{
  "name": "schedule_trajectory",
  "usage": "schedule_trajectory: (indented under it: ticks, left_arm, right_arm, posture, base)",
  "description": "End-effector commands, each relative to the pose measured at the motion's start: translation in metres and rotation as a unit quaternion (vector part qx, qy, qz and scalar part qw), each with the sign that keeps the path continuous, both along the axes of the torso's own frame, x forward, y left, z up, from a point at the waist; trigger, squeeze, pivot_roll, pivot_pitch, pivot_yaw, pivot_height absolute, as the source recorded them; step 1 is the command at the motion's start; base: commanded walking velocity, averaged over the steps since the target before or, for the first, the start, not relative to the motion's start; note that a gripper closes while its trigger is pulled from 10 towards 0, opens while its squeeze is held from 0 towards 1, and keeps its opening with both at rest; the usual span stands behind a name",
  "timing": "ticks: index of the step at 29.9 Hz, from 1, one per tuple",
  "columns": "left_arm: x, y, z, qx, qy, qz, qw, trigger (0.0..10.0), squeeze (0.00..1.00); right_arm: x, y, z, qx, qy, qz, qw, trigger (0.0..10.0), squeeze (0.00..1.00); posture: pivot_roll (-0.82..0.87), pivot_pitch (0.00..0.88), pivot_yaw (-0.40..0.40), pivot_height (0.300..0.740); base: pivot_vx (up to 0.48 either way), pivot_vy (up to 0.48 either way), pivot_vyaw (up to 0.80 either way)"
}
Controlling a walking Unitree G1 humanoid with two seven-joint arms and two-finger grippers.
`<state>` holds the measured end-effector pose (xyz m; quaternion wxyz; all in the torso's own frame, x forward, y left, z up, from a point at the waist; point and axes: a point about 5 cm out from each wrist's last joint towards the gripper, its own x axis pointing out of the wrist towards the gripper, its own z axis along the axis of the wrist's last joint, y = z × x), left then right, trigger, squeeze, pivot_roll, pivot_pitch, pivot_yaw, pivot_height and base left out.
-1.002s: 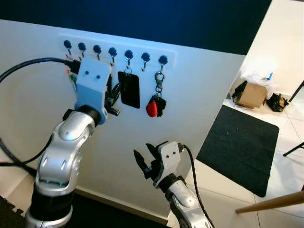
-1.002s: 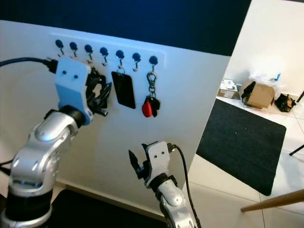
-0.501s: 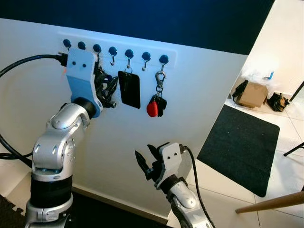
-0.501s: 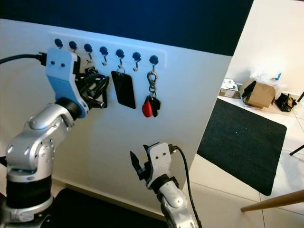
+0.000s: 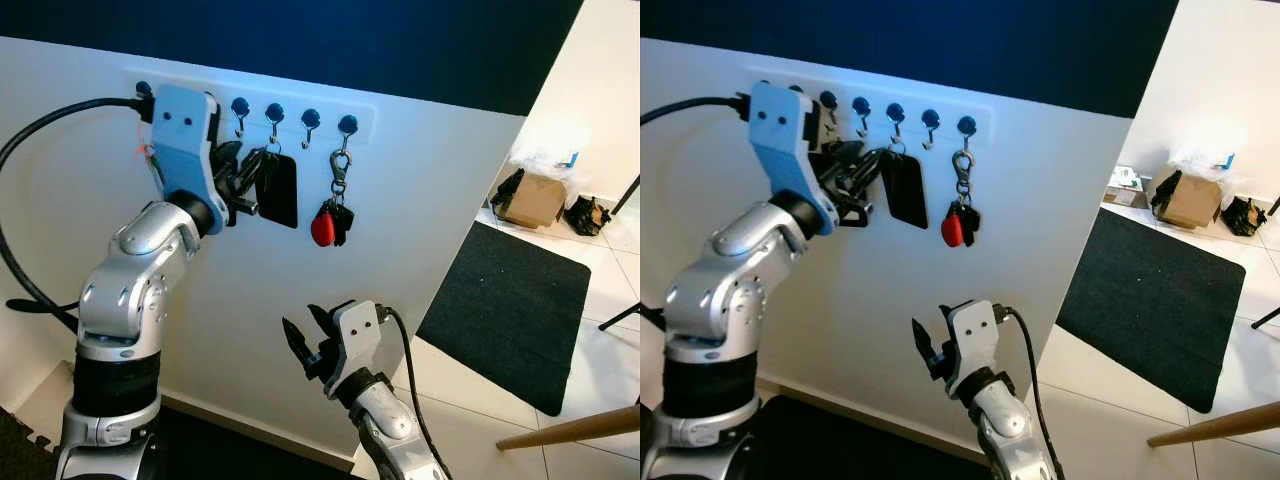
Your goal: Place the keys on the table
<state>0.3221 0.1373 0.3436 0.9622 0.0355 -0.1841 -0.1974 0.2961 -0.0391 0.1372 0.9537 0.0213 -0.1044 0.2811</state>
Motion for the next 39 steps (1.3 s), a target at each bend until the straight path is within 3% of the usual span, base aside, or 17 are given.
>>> schedule_trajectory:
  ticks: [1, 11, 15, 16, 19, 20, 21, 22, 32, 33, 35, 36, 38, 39]
  left_arm:
    - [0.0044, -0.0072, 0.0023, -0.002, -0.005, -0.011, 1.000, 10.0, 0.00]
    - [0.0108, -0.0097, 0.0054, 0.004, -0.010, -0.015, 1.000, 10.0, 0.00]
    - [0.0119, -0.0087, 0.0045, 0.008, -0.009, -0.012, 1.000, 9.3, 0.00]
    - [0.0116, -0.0084, 0.0039, 0.010, -0.009, -0.011, 1.000, 6.7, 0.00]
    - [0.0112, -0.0080, 0.0032, 0.012, -0.010, -0.011, 1.000, 6.7, 0.00]
    - [0.0111, -0.0077, 0.0031, 0.012, -0.010, -0.011, 1.000, 6.0, 0.00]
    - [0.0098, -0.0071, 0.0024, 0.014, -0.009, -0.013, 1.000, 7.3, 0.00]
    - [0.0082, -0.0061, 0.0012, 0.016, -0.007, -0.015, 1.000, 10.0, 0.00]
    - [0.0080, -0.0030, -0.0032, 0.021, -0.001, -0.012, 1.000, 10.0, 0.00]
    - [0.0082, -0.0026, -0.0035, 0.021, 0.000, -0.011, 1.000, 9.3, 0.00]
    - [0.0085, -0.0021, -0.0036, 0.020, 0.000, -0.010, 1.000, 9.1, 0.00]
    - [0.0091, -0.0017, -0.0029, 0.019, -0.001, -0.008, 1.000, 3.0, 0.00]
    - [0.0094, -0.0016, -0.0025, 0.019, -0.002, -0.007, 1.000, 3.0, 0.00]
    - [0.0097, -0.0013, -0.0021, 0.020, -0.003, -0.007, 1.000, 0.0, 0.00]
  right_arm:
    - [-0.0029, -0.0005, -0.0045, 0.005, 0.012, -0.003, 1.000, 10.0, 0.00]
    - [-0.0043, -0.0016, -0.0055, 0.006, 0.014, -0.007, 1.000, 10.0, 0.00]
    - [-0.0042, -0.0018, -0.0059, 0.005, 0.015, -0.008, 1.000, 10.0, 0.00]
    - [-0.0042, -0.0016, -0.0060, 0.005, 0.015, -0.008, 1.000, 10.0, 0.00]
    - [-0.0040, -0.0015, -0.0061, 0.006, 0.015, -0.008, 1.000, 10.0, 0.00]
    - [-0.0041, -0.0014, -0.0061, 0.006, 0.016, -0.008, 1.000, 10.0, 0.00]
    - [-0.0040, -0.0011, -0.0060, 0.006, 0.016, -0.007, 1.000, 10.0, 0.00]
    - [-0.0038, -0.0008, -0.0059, 0.006, 0.016, -0.006, 1.000, 10.0, 0.00]
    - [-0.0031, 0.0001, -0.0053, 0.006, 0.015, -0.005, 1.000, 10.0, 0.00]
    - [-0.0032, 0.0000, -0.0053, 0.006, 0.015, -0.005, 1.000, 10.0, 0.00]
    - [-0.0033, -0.0001, -0.0055, 0.006, 0.015, -0.005, 1.000, 10.0, 0.00]
    - [-0.0036, -0.0003, -0.0058, 0.005, 0.016, -0.005, 1.000, 10.0, 0.00]
    - [-0.0036, -0.0003, -0.0059, 0.005, 0.016, -0.005, 1.000, 10.0, 0.00]
    - [-0.0034, -0.0001, -0.0059, 0.005, 0.016, -0.005, 1.000, 10.0, 0.00]
  posture:
    - [0.24, 0.183, -0.042, 0.740]
    - [0.24, 0.188, -0.034, 0.740]
    - [0.24, 0.189, -0.033, 0.740]
    - [0.24, 0.189, -0.034, 0.740]
    - [0.24, 0.189, -0.034, 0.740]
    - [0.24, 0.189, -0.034, 0.740]
    - [0.25, 0.191, -0.037, 0.740]
    - [0.25, 0.191, -0.038, 0.740]
    - [0.25, 0.192, -0.040, 0.740]
    - [0.25, 0.192, -0.041, 0.740]
    - [0.25, 0.193, -0.041, 0.740]
    - [0.25, 0.191, -0.041, 0.740]
    - [0.25, 0.191, -0.041, 0.740]
    - [0.25, 0.192, -0.039, 0.740]
  base:
    - [0.000, 0.000, 0.00]
    - [0.000, 0.000, 0.00]
    - [0.000, 0.000, 0.00]
    - [0.000, 0.000, 0.00]
    - [0.000, 0.000, 0.00]
    - [0.000, 0.000, 0.00]
    - [0.000, 0.000, 0.00]
    - [0.000, 0.000, 0.00]
    - [0.000, 0.000, 0.00]
    - [0.000, 0.000, 0.00]
    - [0.000, 0.000, 0.00]
    - [0.000, 0.000, 0.00]
    - [0.000, 0.000, 0.00]
    - [0.000, 0.000, 0.00]
